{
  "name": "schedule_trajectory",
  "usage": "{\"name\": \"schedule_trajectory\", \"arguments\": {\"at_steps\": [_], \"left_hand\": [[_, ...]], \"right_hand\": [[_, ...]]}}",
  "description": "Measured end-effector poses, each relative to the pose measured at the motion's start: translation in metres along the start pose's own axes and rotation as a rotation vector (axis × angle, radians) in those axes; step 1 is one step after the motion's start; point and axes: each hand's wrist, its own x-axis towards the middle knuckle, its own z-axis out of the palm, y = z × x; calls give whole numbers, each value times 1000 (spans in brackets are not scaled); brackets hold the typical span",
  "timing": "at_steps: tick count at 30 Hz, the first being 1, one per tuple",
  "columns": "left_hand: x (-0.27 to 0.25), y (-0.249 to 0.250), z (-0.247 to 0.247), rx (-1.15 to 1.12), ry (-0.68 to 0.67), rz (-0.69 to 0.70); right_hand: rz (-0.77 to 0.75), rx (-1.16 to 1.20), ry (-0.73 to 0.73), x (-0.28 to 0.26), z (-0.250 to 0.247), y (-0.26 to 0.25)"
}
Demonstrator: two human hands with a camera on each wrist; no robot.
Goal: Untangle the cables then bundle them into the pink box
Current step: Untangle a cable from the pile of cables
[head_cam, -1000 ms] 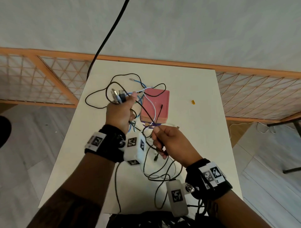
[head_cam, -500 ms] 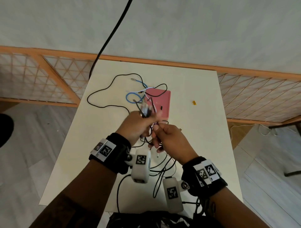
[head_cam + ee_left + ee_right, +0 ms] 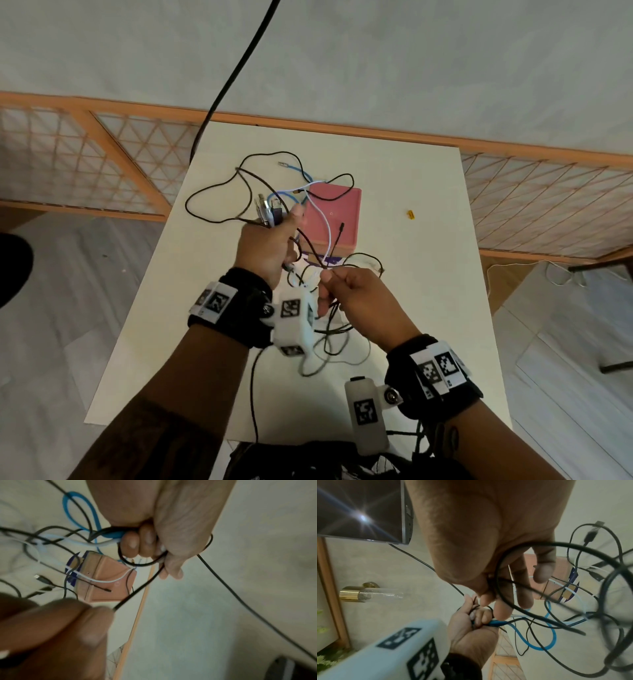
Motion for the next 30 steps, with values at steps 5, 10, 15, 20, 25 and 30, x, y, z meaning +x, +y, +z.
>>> {"name": "schedule_trajectory", "arguments": {"at_steps": [5, 10, 15, 20, 25, 30], "left_hand": [[-26, -15, 3, 226, -434, -35], [-10, -10, 10, -7, -23, 5], [-30, -9, 9, 236, -339, 31], [-19, -10, 11, 86, -83, 6], [-29, -4, 10, 249, -152, 88], [-9, -5, 5, 59, 62, 129]], "right_hand": [[-7, -2, 56, 7, -8, 4], [41, -53, -16, 4, -9, 0], [1, -89, 18, 7, -12, -1], [-6, -108, -29, 5, -13, -9], [-10, -62, -8, 5, -9, -3], [-10, -180, -153, 4, -23, -11]]}}
